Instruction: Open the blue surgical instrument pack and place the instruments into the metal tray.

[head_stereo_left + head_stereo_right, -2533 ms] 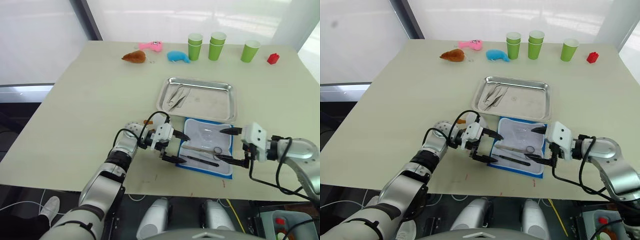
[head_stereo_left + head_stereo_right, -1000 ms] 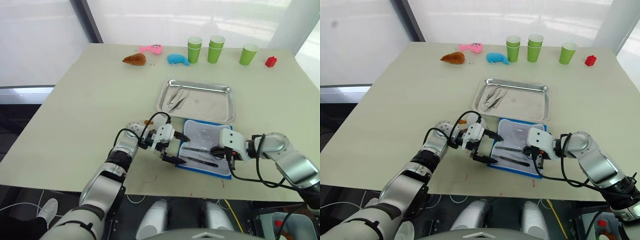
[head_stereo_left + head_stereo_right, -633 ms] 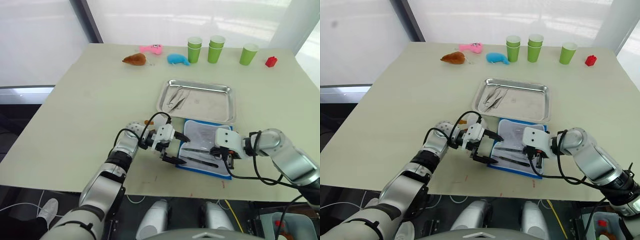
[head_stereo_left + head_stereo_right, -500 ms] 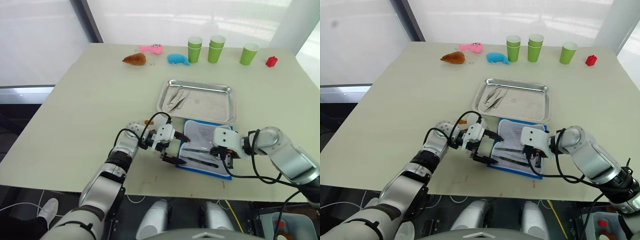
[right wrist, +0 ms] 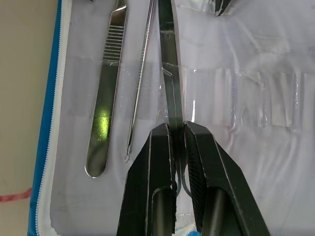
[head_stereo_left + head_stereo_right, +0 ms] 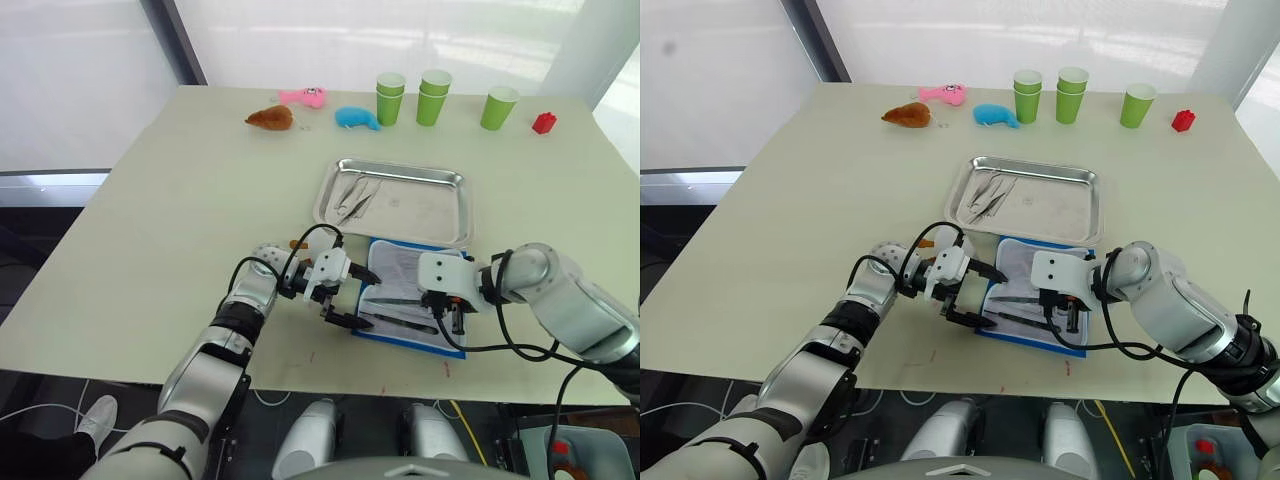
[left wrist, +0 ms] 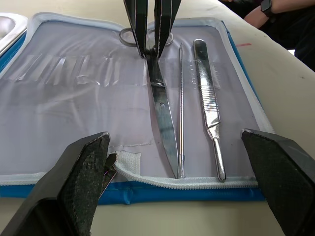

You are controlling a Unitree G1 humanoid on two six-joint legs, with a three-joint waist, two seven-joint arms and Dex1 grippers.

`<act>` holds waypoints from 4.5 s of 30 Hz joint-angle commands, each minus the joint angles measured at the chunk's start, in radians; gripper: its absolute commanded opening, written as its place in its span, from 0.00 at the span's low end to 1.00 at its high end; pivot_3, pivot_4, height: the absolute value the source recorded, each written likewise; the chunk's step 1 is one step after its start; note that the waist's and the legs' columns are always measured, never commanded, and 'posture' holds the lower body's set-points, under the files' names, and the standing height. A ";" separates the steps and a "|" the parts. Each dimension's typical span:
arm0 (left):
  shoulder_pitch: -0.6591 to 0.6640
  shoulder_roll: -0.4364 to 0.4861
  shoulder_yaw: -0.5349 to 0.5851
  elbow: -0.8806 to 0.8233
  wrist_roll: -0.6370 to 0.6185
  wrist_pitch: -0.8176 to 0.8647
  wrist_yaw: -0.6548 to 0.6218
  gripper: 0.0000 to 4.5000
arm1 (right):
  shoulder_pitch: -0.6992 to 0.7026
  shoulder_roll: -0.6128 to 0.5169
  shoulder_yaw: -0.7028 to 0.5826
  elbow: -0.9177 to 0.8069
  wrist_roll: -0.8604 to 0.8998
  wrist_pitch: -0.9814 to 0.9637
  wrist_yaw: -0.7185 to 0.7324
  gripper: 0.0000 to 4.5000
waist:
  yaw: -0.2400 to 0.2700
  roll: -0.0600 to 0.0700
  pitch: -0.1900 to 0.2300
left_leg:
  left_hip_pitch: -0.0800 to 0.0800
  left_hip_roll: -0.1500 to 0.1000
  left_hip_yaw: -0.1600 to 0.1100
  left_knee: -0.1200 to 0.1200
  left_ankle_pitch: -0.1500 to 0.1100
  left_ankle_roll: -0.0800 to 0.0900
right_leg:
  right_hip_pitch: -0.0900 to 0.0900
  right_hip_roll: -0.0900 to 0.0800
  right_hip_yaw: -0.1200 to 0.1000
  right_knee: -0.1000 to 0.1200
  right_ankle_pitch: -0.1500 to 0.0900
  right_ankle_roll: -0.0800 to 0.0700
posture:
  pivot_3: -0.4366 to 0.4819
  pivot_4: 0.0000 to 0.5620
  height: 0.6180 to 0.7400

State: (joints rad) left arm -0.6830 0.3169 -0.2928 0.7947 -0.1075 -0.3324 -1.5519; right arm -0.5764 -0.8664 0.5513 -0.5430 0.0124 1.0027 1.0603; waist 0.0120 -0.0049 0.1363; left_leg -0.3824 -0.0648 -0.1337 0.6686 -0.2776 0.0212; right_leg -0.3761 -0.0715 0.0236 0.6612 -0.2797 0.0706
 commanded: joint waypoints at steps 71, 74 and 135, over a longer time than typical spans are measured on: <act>0.093 -0.017 -0.101 0.001 0.105 0.084 0.001 1.00 | -0.091 0.111 -0.450 0.238 0.186 0.064 -0.282 0.01 | 0.004 0.006 0.000 | -0.002 -0.001 -0.001 -0.001 0.000 0.000 | 0.000 -0.003 -0.001 -0.003 0.000 0.000 | 0.48 0.27 1.00; 0.098 -0.017 -0.101 -0.008 0.104 0.089 0.003 1.00 | -0.140 0.239 -0.453 0.306 0.175 0.107 -0.390 0.01 | 0.006 0.006 0.000 | -0.002 -0.002 -0.001 -0.002 0.000 0.000 | 0.000 -0.003 -0.001 -0.003 0.000 0.000 | 0.48 0.27 1.00; 0.133 0.020 -0.082 -0.044 0.083 0.099 0.004 1.00 | 0.323 0.276 -0.646 0.233 0.435 -0.497 -0.118 0.98 | -0.030 0.009 -0.001 | 0.001 -0.001 0.001 -0.003 0.000 0.000 | 0.000 0.000 0.002 0.000 0.000 0.000 | 0.48 0.27 1.00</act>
State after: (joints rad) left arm -0.6211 0.3169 -0.3014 0.6747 -0.0915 -0.2604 -1.5101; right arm -0.2623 -0.5676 -0.0586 -0.2544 0.4063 0.5456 0.8884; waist -0.0180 0.0045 0.1357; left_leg -0.3808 -0.0656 -0.1325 0.6652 -0.2777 0.0215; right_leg -0.3763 -0.0719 0.0259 0.6612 -0.2801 0.0710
